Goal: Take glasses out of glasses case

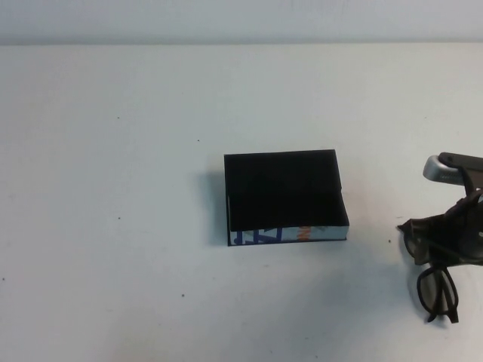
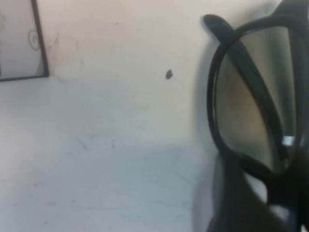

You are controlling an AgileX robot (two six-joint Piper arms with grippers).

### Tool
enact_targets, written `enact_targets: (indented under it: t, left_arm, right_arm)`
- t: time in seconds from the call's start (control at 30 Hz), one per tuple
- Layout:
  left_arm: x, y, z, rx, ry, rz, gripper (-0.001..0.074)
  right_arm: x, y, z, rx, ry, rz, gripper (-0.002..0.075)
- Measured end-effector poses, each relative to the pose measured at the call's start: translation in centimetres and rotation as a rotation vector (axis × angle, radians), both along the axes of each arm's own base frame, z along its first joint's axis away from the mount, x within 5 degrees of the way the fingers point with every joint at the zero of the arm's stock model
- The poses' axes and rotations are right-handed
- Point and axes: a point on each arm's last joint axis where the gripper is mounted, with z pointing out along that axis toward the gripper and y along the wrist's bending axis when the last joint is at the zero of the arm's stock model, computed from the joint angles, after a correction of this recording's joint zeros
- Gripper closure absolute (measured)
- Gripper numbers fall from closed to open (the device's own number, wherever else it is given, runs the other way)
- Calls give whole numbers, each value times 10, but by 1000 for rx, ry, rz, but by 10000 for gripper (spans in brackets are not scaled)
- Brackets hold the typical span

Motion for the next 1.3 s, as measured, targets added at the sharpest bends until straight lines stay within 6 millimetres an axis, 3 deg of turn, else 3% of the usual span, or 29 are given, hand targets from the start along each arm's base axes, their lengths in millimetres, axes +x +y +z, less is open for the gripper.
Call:
enact_targets:
  t: [0.13, 0.23, 0.4, 0.53, 0.7, 0.83, 1.03, 1.3]
  left_arm:
    - [0, 0, 0, 0, 0, 0, 740]
    - [0, 0, 0, 0, 0, 0, 740]
    - [0, 0, 0, 0, 0, 0, 740]
    - [0, 0, 0, 0, 0, 0, 740]
    - [0, 0, 0, 0, 0, 0, 740]
    - [0, 0, 0, 0, 0, 0, 740]
    - [0, 0, 0, 0, 0, 0, 740]
    - [0, 0, 0, 0, 0, 0, 740]
  right_arm:
    - [-8, -1, 27, 3, -51, 27, 342]
    - [-24, -4, 64, 13, -160, 39, 300]
    - [-76, -13, 135, 55, -440, 39, 317]
    - [-129, -22, 160, 71, -606, 43, 382]
    - [-191, -37, 163, 34, -810, 48, 488]
    - [-221, -49, 150, -45, -1028, 33, 573]
    - [-237, -55, 114, -58, -1176, -10, 704]
    - [-228, -55, 61, -28, -1156, -75, 741]
